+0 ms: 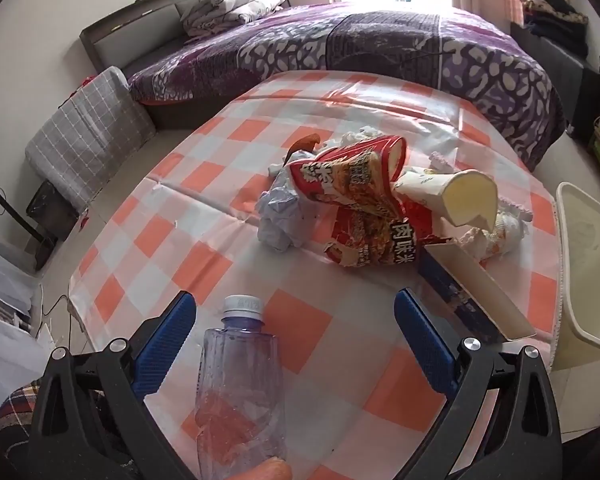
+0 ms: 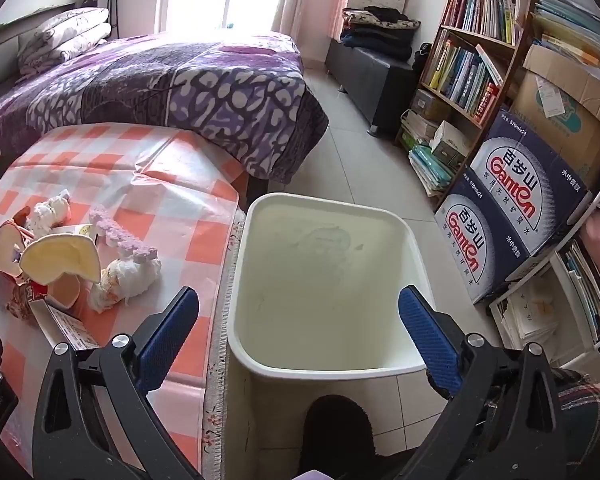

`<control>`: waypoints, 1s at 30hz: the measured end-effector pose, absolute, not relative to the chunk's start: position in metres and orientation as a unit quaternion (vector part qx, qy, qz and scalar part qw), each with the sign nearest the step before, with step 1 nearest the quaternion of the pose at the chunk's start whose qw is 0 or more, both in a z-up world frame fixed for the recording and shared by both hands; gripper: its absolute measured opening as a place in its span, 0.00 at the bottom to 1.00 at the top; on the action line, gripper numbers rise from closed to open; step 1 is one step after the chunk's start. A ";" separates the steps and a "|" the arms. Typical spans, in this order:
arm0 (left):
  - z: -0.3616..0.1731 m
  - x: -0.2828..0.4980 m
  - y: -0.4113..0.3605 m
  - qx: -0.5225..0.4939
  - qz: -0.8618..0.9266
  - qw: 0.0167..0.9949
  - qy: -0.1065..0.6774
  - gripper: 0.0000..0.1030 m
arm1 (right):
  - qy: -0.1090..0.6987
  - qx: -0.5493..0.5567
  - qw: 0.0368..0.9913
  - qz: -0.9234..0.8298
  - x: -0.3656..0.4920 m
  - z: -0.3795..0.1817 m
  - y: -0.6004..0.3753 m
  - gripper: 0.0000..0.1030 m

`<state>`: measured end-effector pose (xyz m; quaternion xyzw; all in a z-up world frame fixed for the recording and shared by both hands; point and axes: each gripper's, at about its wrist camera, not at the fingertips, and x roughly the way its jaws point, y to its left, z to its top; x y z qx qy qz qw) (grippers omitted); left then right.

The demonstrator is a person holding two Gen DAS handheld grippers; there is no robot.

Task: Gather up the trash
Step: 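Position the left gripper around the clear plastic water bottle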

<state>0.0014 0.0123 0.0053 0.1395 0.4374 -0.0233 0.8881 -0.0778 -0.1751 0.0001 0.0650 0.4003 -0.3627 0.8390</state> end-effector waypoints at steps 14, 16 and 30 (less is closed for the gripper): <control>-0.027 0.029 0.084 0.055 0.010 0.815 0.577 0.94 | 0.429 0.076 0.844 -0.314 -0.067 -0.011 -0.161 0.93; -0.033 0.032 0.089 0.045 0.003 0.800 0.598 0.94 | 0.430 0.071 0.844 -0.312 -0.066 -0.011 -0.160 0.93; -0.060 0.036 0.087 0.022 -0.036 0.739 0.672 0.94 | 0.453 0.074 0.839 -0.293 -0.064 -0.016 -0.156 0.93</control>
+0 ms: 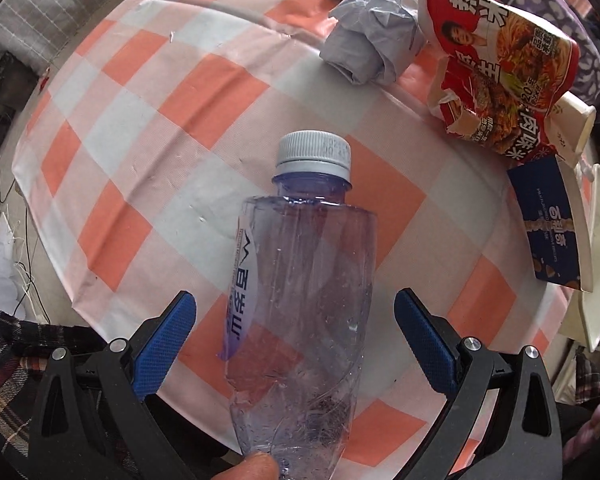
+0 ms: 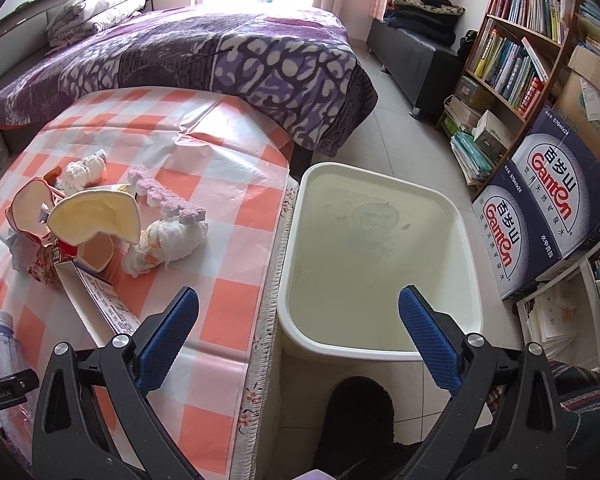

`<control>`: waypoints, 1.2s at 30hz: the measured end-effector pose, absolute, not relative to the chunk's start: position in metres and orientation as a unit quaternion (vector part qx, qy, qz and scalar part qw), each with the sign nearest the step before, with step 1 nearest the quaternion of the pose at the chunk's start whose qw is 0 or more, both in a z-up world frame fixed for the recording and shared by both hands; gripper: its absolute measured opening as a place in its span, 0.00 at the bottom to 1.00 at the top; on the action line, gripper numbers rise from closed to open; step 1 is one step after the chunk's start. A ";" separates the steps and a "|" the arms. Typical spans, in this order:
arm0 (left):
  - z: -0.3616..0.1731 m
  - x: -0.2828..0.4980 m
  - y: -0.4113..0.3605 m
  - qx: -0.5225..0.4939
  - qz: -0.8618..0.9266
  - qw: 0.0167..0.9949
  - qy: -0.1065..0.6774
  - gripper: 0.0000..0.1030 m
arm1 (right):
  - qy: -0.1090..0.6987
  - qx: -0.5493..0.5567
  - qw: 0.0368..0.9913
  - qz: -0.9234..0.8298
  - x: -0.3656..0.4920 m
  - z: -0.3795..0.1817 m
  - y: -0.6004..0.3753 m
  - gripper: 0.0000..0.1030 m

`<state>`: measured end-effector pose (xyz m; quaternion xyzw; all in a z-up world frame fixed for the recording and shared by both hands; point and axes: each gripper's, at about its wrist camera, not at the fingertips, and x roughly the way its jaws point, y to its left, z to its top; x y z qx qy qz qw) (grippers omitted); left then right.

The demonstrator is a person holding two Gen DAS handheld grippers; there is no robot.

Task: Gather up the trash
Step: 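Position the left gripper around the clear plastic water bottle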

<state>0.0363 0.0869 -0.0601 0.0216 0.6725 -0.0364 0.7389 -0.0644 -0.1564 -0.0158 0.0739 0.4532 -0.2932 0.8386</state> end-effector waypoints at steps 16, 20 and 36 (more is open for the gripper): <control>-0.073 0.036 0.083 0.039 -0.024 0.750 0.659 0.94 | 0.451 0.070 0.840 -0.294 -0.064 -0.018 -0.155 0.93; -0.053 0.032 0.070 0.076 -0.012 0.804 0.590 0.94 | 0.435 0.080 0.848 -0.294 -0.066 -0.012 -0.156 0.93; 0.010 0.005 0.028 0.054 -0.074 0.915 0.392 0.94 | 0.384 0.077 0.878 -0.277 -0.074 0.007 -0.148 0.93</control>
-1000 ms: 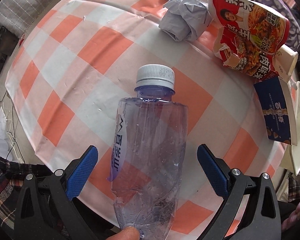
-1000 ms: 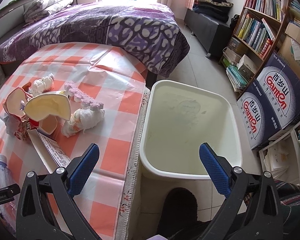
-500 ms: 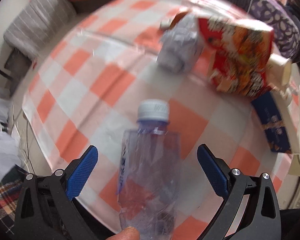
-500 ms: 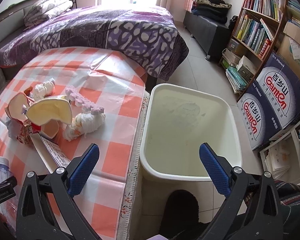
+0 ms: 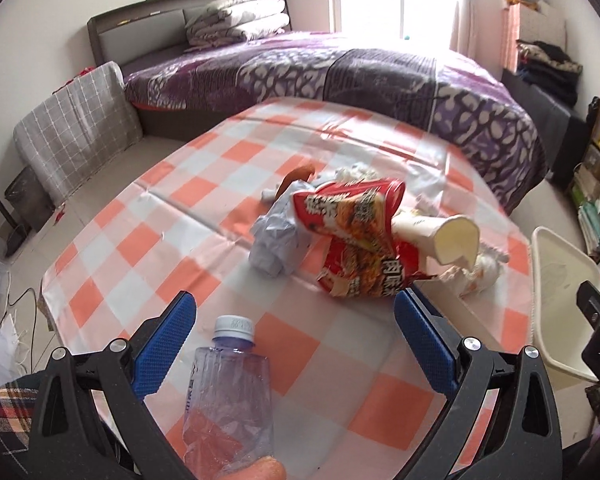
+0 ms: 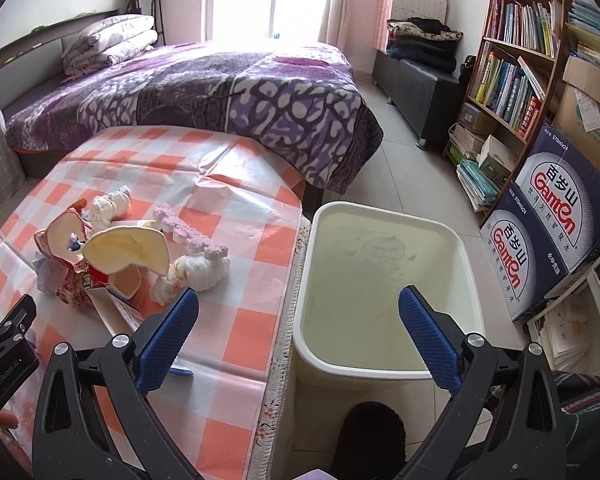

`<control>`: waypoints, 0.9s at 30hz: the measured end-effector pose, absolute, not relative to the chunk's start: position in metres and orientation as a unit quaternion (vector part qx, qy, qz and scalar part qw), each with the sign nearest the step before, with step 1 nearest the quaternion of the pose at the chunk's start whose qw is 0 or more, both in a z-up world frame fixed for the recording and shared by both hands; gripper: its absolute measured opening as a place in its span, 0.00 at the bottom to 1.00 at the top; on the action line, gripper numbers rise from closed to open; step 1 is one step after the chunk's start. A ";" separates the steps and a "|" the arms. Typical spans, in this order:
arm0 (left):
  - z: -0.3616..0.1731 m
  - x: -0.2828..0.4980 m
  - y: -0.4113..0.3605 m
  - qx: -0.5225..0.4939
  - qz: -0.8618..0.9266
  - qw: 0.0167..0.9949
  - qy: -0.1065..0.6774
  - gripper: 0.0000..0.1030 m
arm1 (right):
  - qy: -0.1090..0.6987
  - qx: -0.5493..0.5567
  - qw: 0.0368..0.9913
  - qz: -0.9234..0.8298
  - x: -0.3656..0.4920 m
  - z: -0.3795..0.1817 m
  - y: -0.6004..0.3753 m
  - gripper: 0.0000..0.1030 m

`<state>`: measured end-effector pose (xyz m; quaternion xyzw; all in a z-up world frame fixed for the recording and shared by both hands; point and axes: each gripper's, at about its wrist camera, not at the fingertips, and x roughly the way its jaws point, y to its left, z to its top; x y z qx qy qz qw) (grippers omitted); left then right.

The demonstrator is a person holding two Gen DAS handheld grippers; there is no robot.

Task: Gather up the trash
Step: 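Position the left gripper around the clear plastic water bottle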

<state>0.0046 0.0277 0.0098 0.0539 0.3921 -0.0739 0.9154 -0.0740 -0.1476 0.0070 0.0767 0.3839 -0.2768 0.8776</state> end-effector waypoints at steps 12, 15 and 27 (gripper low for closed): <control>0.021 -0.010 0.017 0.058 -0.112 0.922 0.366 0.94 | 0.372 0.082 0.887 -0.263 -0.077 0.011 -0.144 0.93; 0.021 -0.011 0.017 0.058 -0.114 0.921 0.367 0.94 | 0.372 0.082 0.886 -0.262 -0.076 0.011 -0.144 0.93; 0.012 -0.007 0.019 0.080 -0.094 0.908 0.401 0.94 | 0.396 0.079 0.882 -0.242 -0.070 0.002 -0.140 0.93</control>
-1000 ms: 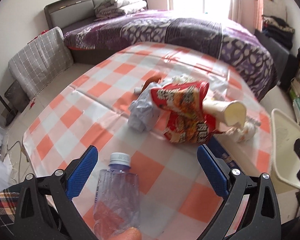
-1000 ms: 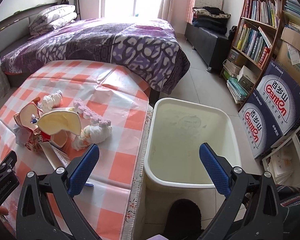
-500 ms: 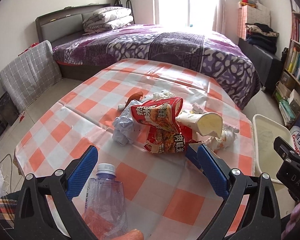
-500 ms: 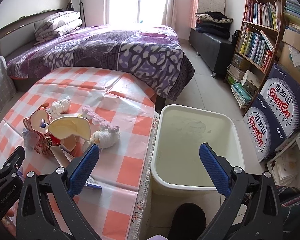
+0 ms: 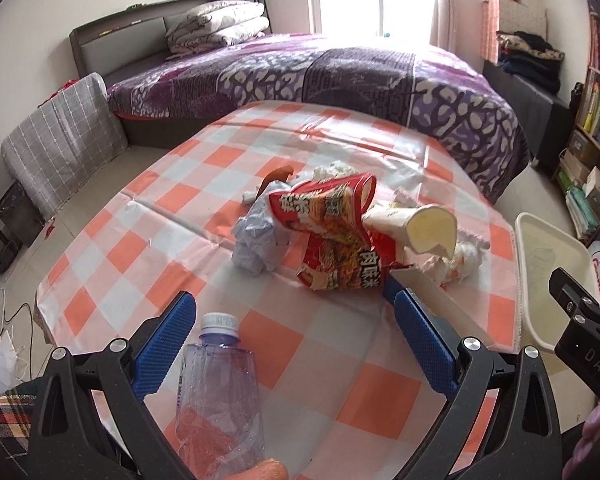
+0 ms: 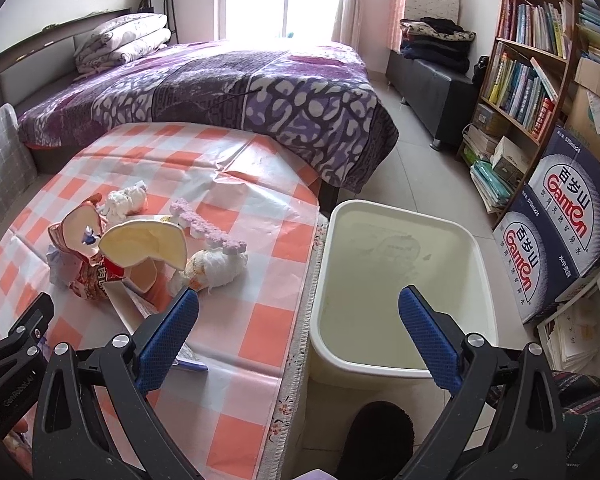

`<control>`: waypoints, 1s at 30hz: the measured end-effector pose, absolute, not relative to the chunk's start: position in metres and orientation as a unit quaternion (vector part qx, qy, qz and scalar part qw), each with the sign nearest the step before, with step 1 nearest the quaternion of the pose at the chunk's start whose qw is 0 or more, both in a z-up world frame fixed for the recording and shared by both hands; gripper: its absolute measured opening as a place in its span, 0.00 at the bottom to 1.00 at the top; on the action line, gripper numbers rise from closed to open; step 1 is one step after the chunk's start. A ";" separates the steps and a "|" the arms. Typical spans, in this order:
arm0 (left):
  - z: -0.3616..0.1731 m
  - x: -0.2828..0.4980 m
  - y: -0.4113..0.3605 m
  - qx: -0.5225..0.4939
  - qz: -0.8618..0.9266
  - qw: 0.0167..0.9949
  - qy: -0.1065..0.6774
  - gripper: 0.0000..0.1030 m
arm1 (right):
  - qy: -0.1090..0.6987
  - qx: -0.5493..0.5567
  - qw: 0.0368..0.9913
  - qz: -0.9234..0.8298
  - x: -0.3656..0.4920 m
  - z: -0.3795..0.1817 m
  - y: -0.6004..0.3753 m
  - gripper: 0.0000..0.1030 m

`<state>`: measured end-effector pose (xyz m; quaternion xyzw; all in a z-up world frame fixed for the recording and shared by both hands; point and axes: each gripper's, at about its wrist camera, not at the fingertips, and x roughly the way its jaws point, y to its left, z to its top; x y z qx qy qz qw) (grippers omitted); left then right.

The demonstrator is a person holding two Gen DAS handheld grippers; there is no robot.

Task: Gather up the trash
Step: 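Position the left gripper around the clear plastic water bottle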

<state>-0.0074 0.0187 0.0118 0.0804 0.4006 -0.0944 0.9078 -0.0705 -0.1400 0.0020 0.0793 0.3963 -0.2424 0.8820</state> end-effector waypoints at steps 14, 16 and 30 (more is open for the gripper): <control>-0.025 0.017 0.059 0.097 -0.027 0.822 0.560 0.94 | 0.488 0.057 0.858 -0.150 -0.035 -0.026 -0.119 0.93; -0.030 0.021 0.067 0.087 -0.027 0.805 0.586 0.94 | 0.503 0.041 0.853 -0.130 -0.027 -0.031 -0.113 0.93; -0.059 0.025 0.092 0.042 -0.049 0.749 0.660 0.94 | 0.521 0.013 0.852 -0.050 -0.006 -0.039 -0.085 0.93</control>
